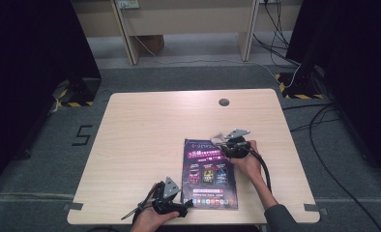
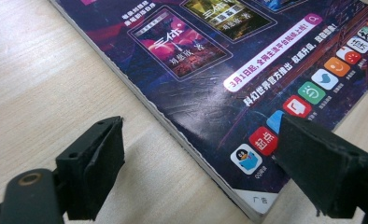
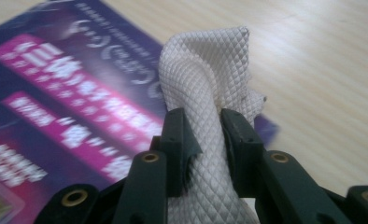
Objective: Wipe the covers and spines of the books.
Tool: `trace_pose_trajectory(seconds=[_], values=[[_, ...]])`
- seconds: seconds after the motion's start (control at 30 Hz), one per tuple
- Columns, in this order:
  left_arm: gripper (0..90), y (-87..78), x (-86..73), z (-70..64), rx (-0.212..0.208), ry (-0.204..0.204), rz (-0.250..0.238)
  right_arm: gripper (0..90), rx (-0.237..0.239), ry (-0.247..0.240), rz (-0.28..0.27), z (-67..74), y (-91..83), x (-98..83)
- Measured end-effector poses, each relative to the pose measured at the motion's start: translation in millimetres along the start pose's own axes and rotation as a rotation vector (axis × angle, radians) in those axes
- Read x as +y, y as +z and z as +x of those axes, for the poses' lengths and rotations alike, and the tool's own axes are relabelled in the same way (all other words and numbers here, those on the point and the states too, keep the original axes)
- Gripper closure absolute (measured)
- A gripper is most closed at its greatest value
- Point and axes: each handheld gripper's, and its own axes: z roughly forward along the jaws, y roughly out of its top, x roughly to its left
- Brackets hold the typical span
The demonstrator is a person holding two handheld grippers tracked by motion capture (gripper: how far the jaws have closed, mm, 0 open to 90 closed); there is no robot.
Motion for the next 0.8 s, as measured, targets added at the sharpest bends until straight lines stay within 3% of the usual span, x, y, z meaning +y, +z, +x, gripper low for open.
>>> trace_pose_trajectory(seconds=[0.07, 0.13, 0.23, 0.43, 0.8], values=[[14.9, 0.1, -0.1, 0.1, -0.001, -0.004, -0.001, 70.7, -0.050, 0.034, -0.007, -9.9, 0.5, -2.2], [14.9, 0.0, 0.0, -0.2, 0.000, -0.001, -0.001, 70.3, -0.044, 0.079, -0.019, -17.1, 0.5, -4.9], [14.9, -0.1, 0.1, -0.2, 0.002, 0.001, 0.002, 70.1, -0.052, 0.086, -0.021, -18.6, 0.0, -5.9], [14.5, 0.4, 0.2, 0.1, 0.000, -0.004, 0.000, 71.7, -0.059, 0.038, -0.006, -8.0, -0.2, -2.8], [14.2, 0.3, 0.1, 0.6, 0.000, -0.008, 0.004, 71.9, 0.010, -0.016, -0.008, 20.0, 7.2, 7.9]])
